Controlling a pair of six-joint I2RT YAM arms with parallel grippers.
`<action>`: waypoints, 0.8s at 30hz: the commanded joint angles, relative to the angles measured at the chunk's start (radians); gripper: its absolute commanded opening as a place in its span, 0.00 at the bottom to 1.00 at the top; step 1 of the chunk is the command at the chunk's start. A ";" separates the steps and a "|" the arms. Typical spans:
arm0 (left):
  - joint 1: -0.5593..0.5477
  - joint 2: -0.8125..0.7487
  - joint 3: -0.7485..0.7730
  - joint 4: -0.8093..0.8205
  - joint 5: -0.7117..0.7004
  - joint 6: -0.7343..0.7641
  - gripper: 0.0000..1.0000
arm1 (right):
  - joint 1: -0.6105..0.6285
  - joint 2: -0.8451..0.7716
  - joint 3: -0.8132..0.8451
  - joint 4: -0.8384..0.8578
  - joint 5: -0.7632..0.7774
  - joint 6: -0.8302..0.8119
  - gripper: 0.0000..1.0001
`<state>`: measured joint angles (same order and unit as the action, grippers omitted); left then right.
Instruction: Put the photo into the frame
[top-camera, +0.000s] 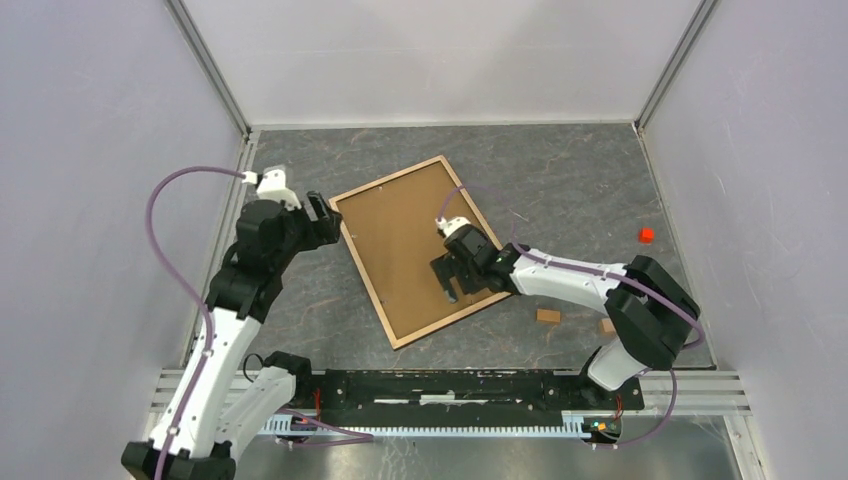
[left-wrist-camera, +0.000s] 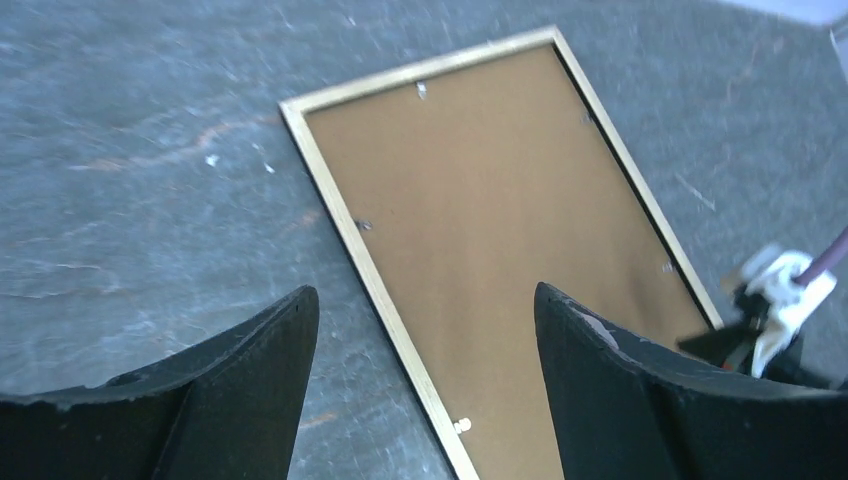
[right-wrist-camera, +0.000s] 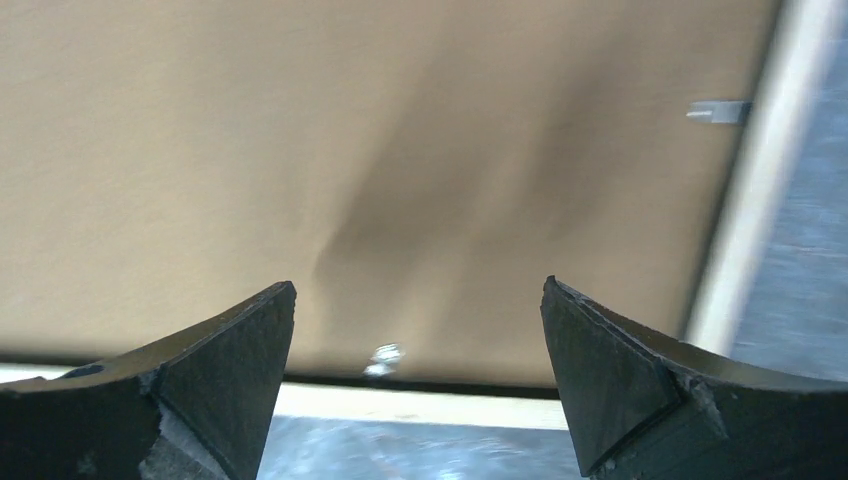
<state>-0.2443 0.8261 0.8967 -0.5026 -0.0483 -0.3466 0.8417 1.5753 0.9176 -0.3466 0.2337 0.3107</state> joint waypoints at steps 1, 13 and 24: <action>0.018 -0.091 -0.025 0.054 -0.117 -0.008 0.84 | 0.132 0.026 0.079 -0.017 -0.132 0.169 0.97; 0.026 -0.152 -0.022 0.046 -0.124 -0.023 0.83 | 0.391 0.464 0.674 -0.400 -0.026 0.338 0.96; 0.045 -0.165 -0.016 0.042 -0.126 -0.027 0.83 | 0.454 0.586 0.775 -0.470 0.157 0.443 0.57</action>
<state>-0.2085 0.6750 0.8764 -0.4911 -0.1562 -0.3470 1.2812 2.1391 1.6627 -0.7776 0.2951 0.6971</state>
